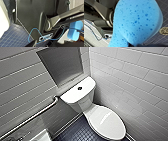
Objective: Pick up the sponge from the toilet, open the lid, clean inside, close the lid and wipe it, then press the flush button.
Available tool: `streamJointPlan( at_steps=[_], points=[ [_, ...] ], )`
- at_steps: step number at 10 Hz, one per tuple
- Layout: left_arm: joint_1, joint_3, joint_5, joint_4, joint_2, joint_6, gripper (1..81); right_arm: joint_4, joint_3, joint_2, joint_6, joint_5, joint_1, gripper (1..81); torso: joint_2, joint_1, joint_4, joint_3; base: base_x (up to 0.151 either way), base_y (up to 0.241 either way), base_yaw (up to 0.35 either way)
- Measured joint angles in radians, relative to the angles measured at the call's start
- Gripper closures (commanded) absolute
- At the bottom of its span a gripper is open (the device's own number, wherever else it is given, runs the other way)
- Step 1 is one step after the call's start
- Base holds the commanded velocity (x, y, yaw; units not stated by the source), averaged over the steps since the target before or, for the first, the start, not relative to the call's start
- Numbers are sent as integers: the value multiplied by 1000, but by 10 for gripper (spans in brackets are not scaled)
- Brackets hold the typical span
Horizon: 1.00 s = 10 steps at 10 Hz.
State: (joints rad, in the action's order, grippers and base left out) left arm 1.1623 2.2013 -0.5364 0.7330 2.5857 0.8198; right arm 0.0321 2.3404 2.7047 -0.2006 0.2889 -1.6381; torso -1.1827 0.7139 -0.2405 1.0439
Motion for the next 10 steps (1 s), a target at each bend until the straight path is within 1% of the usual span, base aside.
streamJointPlan(
  at_steps=[2,3,5,7,8,10],
  points=[
    [50,40,32,0,37,44,10,-69,-150,-98,64,22,10,811,0,0,0,0,0,0,0],
    [70,58,63,0,60,61,10,-86,-233,-144,84,47,10,811,0,0,0,0,0,0,0],
    [109,64,119,1,84,81,10,-110,-425,-248,108,92,13,811,0,0,0,0,0,0,0],
    [144,72,180,0,106,101,10,-126,-621,-380,126,125,34,811,0,0,0,0,0,0,0],
    [158,73,193,0,121,110,10,-133,-712,-447,133,137,46,811,0,0,0,0,0,0,0],
    [173,100,196,1,150,118,10,-153,-900,-602,146,143,92,811,0,0,0,0,0,0,0]
  ],
)
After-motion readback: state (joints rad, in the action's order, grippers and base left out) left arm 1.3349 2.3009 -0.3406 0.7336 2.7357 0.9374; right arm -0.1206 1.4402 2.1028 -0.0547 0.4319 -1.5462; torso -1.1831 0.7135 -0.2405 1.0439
